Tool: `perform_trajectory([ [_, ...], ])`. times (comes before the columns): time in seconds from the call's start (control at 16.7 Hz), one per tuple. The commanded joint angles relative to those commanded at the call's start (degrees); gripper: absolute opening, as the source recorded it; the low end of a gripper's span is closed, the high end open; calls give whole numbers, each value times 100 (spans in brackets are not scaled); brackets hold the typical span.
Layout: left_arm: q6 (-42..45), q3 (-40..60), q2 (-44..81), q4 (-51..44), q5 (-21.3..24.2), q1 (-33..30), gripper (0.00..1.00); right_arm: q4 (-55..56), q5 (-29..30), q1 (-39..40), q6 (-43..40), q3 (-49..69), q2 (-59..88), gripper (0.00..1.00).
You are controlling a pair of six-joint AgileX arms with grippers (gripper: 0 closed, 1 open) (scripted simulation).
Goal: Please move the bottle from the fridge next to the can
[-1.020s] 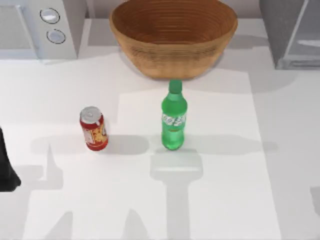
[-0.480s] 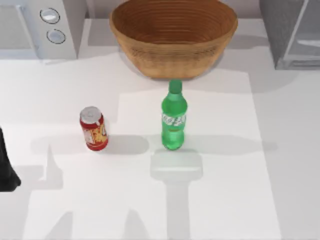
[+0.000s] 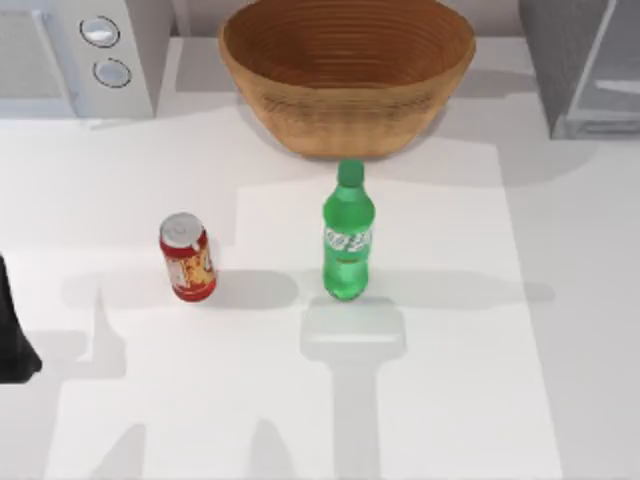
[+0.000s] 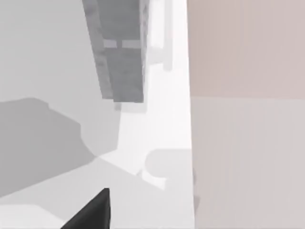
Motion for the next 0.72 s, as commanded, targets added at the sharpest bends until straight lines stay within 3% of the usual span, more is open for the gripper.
perform_trajectory([
  [0.36,0,0,0,0,0,0,100,164,19,150,200,-24,5,100],
  [0.54,0,0,0,0,0,0,100,782,100,620,929,-48,51,100],
  [0.72,0,0,0,0,0,0,100,1767,264,1368,2157,-84,94,100],
])
